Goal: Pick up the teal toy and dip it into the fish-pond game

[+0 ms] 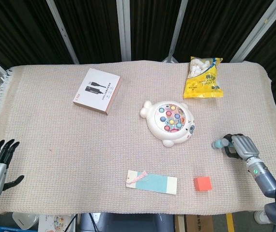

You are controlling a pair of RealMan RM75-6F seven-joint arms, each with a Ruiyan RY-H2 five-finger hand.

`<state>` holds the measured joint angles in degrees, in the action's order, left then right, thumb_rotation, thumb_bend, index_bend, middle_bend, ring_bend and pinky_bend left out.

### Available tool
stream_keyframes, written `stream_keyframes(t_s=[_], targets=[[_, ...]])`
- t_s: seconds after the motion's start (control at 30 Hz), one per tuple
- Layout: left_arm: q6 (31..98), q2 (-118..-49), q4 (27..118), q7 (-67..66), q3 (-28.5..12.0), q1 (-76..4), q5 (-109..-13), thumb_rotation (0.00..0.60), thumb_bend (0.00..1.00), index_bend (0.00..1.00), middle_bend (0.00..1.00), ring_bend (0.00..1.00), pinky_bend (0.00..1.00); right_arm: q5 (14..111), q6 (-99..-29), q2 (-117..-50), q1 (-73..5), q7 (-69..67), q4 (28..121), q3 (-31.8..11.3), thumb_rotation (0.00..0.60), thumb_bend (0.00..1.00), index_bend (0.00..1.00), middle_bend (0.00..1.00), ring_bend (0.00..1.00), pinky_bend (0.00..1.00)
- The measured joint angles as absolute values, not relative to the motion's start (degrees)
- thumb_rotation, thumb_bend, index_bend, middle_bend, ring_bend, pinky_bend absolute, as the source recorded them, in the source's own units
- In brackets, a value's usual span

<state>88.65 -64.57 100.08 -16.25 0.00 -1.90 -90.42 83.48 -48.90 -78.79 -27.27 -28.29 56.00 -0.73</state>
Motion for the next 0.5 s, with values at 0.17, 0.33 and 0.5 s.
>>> stream_keyframes(t_s=[0.17,0.33,0.5], targets=[[88.7,-64.6,100.2,-16.5,0.0,-1.9,-90.4,0.600,0.11,0.11,0.06,0.00,0.00,83.6,-49.6,-79.3,-27.2,-29.0,55.3,-0.8,0.600,0.65,0.63,0.58,0.45,0.32],[88.6,-64.6,100.2,-16.6,0.0,-1.9,-90.3,0.600,0.11,0.10,0.06,0.00,0.00,84.0,-51.0,-79.7,-27.0,-30.0,54.8,-0.9,0.600,0.70,0.72,0.66,0.52,0.42],[88.4,-64.7,100.1,-16.5,-0.1,-2.0,-90.3,0.600,0.11,0.10,0.06,0.00,0.00,85.1,-53.0,-79.1,-27.0,-31.4,55.8,-1.0,0.600,0.74,0.79,0.72,0.58,0.52]])
